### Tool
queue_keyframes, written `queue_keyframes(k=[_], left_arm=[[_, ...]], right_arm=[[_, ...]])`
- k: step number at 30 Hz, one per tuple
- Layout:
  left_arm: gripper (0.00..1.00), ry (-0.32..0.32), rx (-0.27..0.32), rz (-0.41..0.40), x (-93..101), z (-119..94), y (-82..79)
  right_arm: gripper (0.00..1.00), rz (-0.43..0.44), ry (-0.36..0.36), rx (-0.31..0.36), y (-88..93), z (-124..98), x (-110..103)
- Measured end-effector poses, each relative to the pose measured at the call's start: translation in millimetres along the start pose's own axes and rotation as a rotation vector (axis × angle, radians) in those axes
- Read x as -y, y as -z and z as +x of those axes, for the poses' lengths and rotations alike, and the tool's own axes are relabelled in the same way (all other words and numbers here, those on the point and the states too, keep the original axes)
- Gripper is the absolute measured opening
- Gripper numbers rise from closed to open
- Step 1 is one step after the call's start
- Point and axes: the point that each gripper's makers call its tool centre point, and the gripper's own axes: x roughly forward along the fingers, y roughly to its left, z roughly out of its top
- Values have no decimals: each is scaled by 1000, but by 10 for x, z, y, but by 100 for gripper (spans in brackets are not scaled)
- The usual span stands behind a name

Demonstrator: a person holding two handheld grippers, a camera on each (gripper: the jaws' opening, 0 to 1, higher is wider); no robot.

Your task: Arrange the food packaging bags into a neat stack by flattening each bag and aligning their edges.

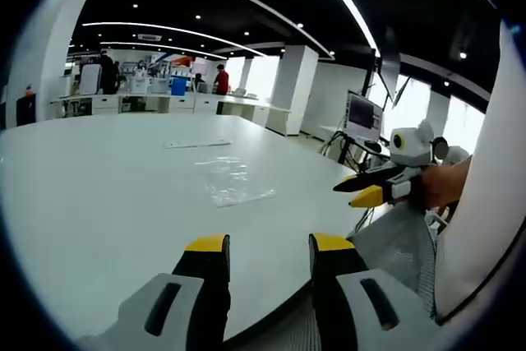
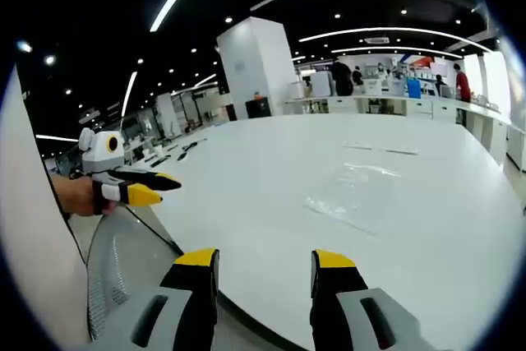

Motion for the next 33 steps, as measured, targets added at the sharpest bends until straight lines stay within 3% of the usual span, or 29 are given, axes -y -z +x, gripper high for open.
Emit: queue_keyframes(k=[18, 33], left_arm=[[37, -1, 13, 4, -3, -9, -20], [45, -16, -8, 37, 5, 11, 11]], right_arm=[[43, -20, 11, -5, -6, 10, -5], [55, -40, 39, -1, -1, 2, 45]])
